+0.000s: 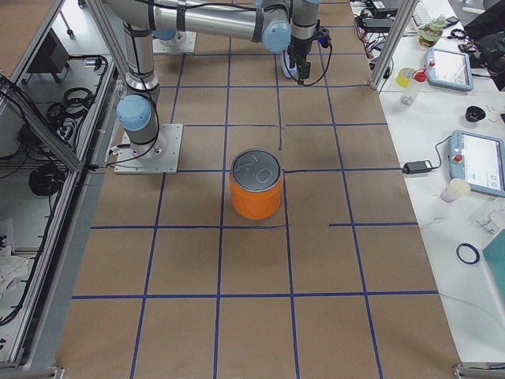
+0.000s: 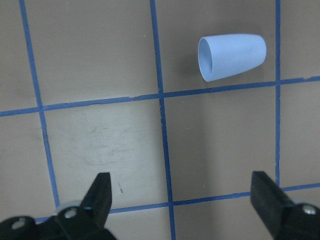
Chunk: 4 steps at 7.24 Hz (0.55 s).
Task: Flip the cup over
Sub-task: 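Reach the left gripper toward the open end of the lying cup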
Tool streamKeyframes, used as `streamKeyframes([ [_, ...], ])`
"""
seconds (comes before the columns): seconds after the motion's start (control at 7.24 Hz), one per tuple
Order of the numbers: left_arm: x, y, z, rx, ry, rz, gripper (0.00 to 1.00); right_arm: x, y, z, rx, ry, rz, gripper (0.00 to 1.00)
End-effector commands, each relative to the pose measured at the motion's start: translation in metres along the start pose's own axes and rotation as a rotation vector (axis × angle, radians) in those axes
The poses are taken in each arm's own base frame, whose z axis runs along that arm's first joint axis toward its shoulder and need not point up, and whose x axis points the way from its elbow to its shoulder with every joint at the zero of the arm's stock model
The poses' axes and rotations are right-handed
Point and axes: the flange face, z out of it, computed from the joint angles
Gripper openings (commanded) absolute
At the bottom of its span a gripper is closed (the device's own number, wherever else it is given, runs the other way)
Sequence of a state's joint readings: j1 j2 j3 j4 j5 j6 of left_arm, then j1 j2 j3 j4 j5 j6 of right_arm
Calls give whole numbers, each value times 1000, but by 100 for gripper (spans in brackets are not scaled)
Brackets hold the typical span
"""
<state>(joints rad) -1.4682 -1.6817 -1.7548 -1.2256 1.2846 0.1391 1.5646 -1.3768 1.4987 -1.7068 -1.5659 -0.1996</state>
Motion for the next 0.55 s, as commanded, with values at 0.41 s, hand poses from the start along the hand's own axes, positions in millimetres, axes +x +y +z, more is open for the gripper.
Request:
streamKeyframes([
  [0.41,-13,-38,120,4,342,-57,100,2,59,-48,-95,12,134,100],
])
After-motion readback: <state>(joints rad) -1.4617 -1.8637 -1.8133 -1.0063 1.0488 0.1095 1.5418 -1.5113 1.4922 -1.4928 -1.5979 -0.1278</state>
